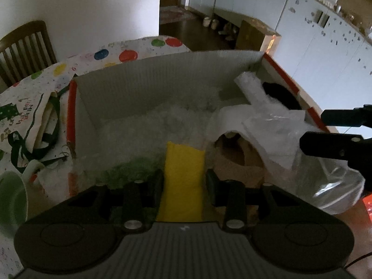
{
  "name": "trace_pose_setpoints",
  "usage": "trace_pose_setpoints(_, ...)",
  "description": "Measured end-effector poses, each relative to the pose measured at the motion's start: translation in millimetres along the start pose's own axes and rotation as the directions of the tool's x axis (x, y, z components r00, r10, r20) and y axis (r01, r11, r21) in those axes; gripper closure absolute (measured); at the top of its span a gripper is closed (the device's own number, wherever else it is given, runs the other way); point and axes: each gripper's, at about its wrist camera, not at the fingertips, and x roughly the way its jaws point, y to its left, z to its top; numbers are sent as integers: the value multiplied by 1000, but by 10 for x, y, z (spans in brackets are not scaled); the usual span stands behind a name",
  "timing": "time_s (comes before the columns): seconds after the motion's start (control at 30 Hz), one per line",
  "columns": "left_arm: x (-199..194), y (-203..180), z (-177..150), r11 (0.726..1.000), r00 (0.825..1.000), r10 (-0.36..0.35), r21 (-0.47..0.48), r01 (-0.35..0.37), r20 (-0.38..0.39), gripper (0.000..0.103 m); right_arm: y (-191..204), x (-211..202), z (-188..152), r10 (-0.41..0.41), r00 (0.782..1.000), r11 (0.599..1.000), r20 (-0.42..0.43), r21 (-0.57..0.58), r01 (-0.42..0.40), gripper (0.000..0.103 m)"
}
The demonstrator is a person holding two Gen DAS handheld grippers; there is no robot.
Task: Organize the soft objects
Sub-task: 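Open both tools to drop the sponge and plastic bag into the box, then move both tools back from the box to the table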
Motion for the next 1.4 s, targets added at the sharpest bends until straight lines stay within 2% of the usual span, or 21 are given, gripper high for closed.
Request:
trace_pose_setpoints(0.07, -67, 6, -1, 1000, 1000, -9, -6, 9, 26, 35, 0, -32, 6, 1, 1000, 1000, -1, -5, -1, 27)
trace_pose_setpoints(0.17, -214, 22, -26, 1000, 997, -18, -6, 18, 79, 34, 3, -77, 10, 8, 1000, 1000, -1, -8, -8, 27)
trace_pose_setpoints(0.33, -411, 77, -64, 999, 993, -25, -25, 28, 113, 34, 47, -173, 15, 29, 1000, 999, 6, -13, -29, 23)
trace_pose_setpoints(0.57, -889, 137, -147, 999, 982, -32, -23, 37, 185, 34, 245, -369, 74, 79, 996, 996, 29, -53, -77, 18)
trace_pose_setpoints(0.83, -1491, 369, -265, 996, 967, -26, -75, 47, 255, 22, 667, -616, 189, 136, 989, 982, 57, -141, -127, 8)
trace_pose_setpoints(0.87, -1571, 422, -291, 995, 964, -25, -83, 49, 266, 19, 716, -631, 207, 145, 988, 980, 59, -148, -134, 7)
trace_pose_setpoints(1.03, -1868, 724, -434, 991, 952, 3, -128, 38, 307, 18, 1069, -635, 293, 191, 980, 965, 56, -195, -176, 3)
trace_pose_setpoints(1.13, -2022, 956, -518, 988, 947, 27, -156, 25, 320, 12, 1273, -591, 327, 207, 977, 959, 47, -206, -193, 3)
trace_pose_setpoints(1.4, -2347, 1727, -747, 981, 941, 65, -193, 0, 333, 10, 1921, -442, 419, 209, 977, 954, 34, -227, -196, 2)
